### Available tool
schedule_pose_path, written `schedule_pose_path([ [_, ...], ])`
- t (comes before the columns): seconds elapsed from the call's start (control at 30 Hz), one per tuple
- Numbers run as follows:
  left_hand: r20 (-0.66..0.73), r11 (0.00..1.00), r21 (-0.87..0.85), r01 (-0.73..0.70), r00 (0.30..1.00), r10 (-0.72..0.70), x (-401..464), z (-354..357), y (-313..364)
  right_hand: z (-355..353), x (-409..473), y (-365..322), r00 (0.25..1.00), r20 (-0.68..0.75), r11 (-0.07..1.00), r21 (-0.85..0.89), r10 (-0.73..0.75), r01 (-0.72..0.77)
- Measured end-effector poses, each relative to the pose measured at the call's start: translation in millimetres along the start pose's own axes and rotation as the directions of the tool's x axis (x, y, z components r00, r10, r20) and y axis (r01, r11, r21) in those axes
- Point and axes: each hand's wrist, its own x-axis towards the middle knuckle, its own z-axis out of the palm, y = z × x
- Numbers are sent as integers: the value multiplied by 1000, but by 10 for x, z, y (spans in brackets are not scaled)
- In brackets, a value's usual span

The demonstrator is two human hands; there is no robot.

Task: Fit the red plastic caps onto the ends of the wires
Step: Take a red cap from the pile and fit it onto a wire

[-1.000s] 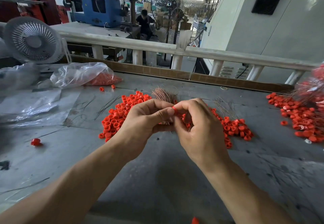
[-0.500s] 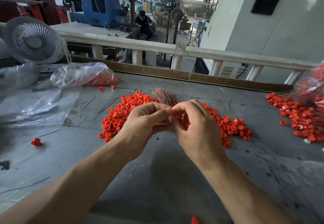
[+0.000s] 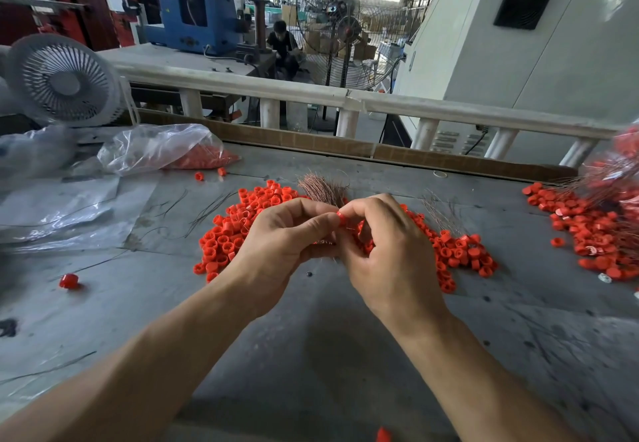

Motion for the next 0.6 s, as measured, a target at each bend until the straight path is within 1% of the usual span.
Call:
schedule_pose_path([
  [0.3, -9, 1000, 19, 7, 1000, -7, 0, 3, 4, 24, 0, 12, 997, -55, 998, -11, -57, 57],
  [0.6, -11, 998, -48, 47, 999, -48, 5, -6, 4, 22, -3, 18, 999, -54, 993, 119, 2, 5],
])
